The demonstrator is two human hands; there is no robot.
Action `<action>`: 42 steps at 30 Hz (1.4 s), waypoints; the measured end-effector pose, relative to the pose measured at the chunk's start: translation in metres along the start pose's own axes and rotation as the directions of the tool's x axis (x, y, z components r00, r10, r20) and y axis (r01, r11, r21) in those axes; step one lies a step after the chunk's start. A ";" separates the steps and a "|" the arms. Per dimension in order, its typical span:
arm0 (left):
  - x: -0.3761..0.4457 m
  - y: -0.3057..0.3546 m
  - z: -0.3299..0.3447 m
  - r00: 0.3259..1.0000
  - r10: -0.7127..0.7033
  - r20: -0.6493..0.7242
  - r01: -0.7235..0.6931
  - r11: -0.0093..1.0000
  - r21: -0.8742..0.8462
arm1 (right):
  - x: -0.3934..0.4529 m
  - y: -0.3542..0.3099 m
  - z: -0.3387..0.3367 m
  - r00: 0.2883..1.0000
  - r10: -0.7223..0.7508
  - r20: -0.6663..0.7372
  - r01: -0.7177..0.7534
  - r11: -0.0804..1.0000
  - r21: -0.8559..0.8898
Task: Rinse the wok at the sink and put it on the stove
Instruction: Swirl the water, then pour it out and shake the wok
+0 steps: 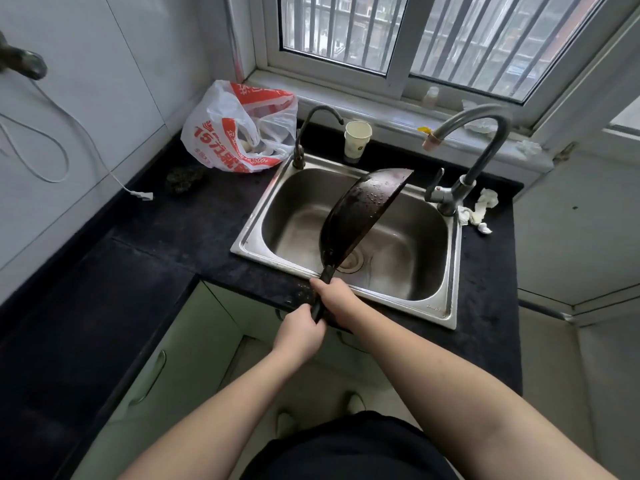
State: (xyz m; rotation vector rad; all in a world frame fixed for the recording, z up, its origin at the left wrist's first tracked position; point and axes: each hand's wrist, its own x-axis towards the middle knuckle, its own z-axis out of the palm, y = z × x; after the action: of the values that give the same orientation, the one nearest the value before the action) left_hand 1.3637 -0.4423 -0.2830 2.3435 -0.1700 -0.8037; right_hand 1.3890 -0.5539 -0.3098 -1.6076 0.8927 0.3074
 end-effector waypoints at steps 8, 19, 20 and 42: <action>0.000 0.021 0.010 0.997 -0.069 -0.031 0.068 0.997 -0.019 | 0.012 0.002 -0.014 0.999 -0.013 0.029 0.015 0.998 -0.053; -0.011 0.042 0.011 0.986 -0.134 -0.096 0.134 0.991 -0.001 | 0.013 -0.002 -0.028 0.988 -0.070 0.139 0.083 0.993 -0.086; -0.012 0.044 0.009 0.986 -0.133 -0.099 0.134 0.991 0.001 | 0.014 -0.004 -0.028 0.986 -0.074 0.147 0.088 0.992 -0.088; -0.029 0.112 -0.038 0.973 -0.129 -0.192 0.149 0.985 0.093 | -0.002 -0.061 -0.053 0.950 -0.157 0.271 0.107 0.976 0.191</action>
State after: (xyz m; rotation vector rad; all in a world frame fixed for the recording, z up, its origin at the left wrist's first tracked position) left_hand 1.3719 -0.5004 -0.1765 2.5381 0.0325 -0.6506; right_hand 1.4149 -0.6030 -0.2507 -1.4108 0.5713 0.3461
